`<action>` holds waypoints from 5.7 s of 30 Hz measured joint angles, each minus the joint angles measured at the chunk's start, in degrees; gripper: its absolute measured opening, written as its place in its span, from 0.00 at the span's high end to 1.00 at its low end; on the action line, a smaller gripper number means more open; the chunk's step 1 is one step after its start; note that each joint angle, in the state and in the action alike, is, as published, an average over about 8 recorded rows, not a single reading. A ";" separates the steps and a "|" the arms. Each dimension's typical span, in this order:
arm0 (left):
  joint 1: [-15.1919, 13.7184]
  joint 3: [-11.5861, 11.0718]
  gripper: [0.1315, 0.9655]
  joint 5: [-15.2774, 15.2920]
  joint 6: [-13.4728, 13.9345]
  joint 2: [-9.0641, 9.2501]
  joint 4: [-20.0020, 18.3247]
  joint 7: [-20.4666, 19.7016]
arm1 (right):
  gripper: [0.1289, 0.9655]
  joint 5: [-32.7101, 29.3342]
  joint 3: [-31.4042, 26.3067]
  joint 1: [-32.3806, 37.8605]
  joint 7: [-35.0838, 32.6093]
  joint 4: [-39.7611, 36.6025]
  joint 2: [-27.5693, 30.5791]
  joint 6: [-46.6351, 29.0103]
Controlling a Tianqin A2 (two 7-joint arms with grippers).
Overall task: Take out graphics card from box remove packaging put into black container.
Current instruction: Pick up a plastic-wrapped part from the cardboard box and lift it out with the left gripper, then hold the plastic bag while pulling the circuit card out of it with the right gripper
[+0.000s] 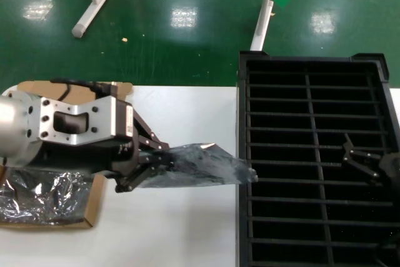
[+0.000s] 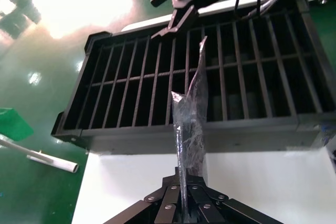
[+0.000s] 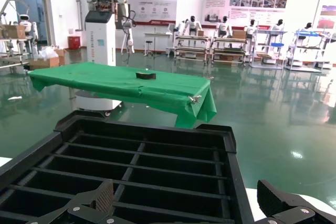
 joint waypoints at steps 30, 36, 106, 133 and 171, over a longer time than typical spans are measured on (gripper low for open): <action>5.77 -5.06 0.99 -5.29 -0.08 -6.18 -7.01 0.29 | 0.05 11.00 2.63 -1.18 -16.34 0.20 1.81 -32.58; 7.73 -5.60 0.99 -4.36 -2.39 -6.41 -6.77 2.78 | 0.11 9.98 -0.33 -3.32 -12.67 2.26 5.49 -33.98; 14.36 -6.43 0.99 -11.79 -6.65 -6.69 -7.08 13.52 | 0.98 9.86 -7.82 -10.30 4.32 15.95 19.04 -34.13; 14.26 -7.10 0.99 -12.28 -7.43 -8.35 -7.08 14.86 | 0.98 15.16 -7.82 -11.23 14.18 19.37 24.68 -37.49; 15.18 -7.53 0.99 -18.74 -5.71 -9.69 -7.08 15.28 | 0.89 16.96 -8.27 -8.90 12.29 18.51 22.93 -40.50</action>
